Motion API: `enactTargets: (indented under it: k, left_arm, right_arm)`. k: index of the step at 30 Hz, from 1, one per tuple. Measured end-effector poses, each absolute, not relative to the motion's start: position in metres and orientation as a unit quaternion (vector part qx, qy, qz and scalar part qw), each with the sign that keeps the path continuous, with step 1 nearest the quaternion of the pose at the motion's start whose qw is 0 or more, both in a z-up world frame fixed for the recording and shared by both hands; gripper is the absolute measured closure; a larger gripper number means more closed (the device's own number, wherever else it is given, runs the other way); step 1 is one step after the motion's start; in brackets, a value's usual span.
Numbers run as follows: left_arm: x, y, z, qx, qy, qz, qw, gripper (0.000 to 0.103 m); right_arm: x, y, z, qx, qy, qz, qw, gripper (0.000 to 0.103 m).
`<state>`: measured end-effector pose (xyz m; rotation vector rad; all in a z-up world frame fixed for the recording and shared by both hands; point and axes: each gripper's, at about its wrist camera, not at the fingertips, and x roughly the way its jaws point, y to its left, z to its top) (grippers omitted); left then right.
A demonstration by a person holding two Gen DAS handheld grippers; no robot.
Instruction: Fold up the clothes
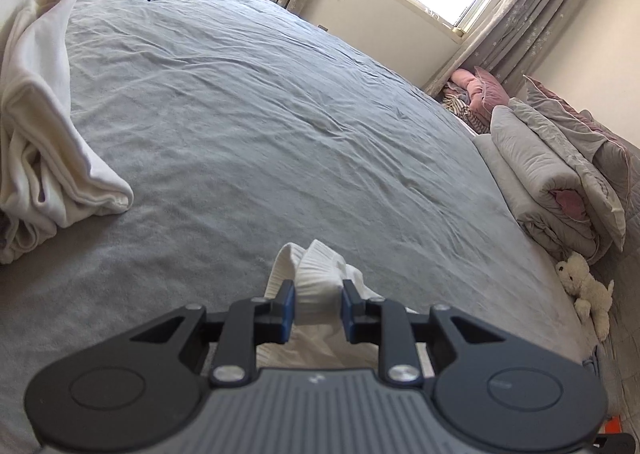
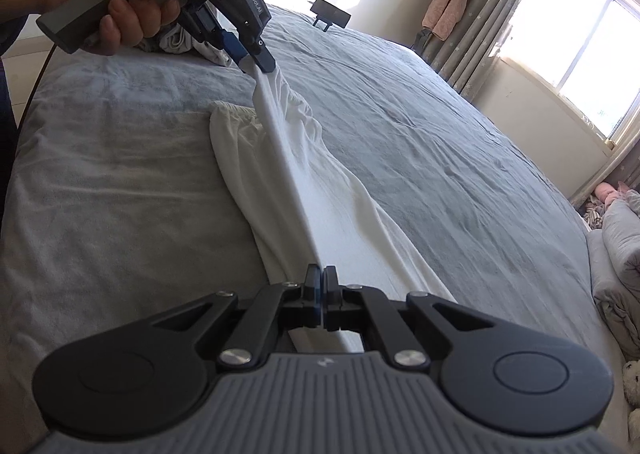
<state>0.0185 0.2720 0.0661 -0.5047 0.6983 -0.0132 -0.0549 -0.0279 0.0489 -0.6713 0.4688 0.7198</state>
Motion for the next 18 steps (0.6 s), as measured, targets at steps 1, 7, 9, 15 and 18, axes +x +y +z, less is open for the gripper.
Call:
enactTargets:
  k: [1,7,9,15,18]
  left_arm:
    - [0.017,0.272,0.066,-0.238,0.339,-0.004,0.910,0.079]
    - [0.020,0.271,0.049,-0.219,0.386,0.014,0.896,0.077]
    - [0.019,0.272,0.049,-0.223,0.388,0.020,0.894,0.077]
    - [0.015,0.276,0.046,-0.236,0.394,0.036,0.888,0.048]
    - [0.010,0.281,0.040,-0.249,0.414,0.049,0.874,0.039]
  right_arm:
    - [-0.053,-0.028,0.048,-0.317,0.227,0.348,0.852,0.103]
    - [-0.046,-0.014,0.010,-0.379,0.245,0.314,0.835,0.103]
    - [-0.040,-0.015,0.018,-0.360,0.241,0.303,0.849,0.103]
    - [-0.033,-0.030,0.034,-0.315,0.249,0.313,0.860,0.102]
    - [-0.042,-0.025,0.025,-0.345,0.253,0.325,0.843,0.102]
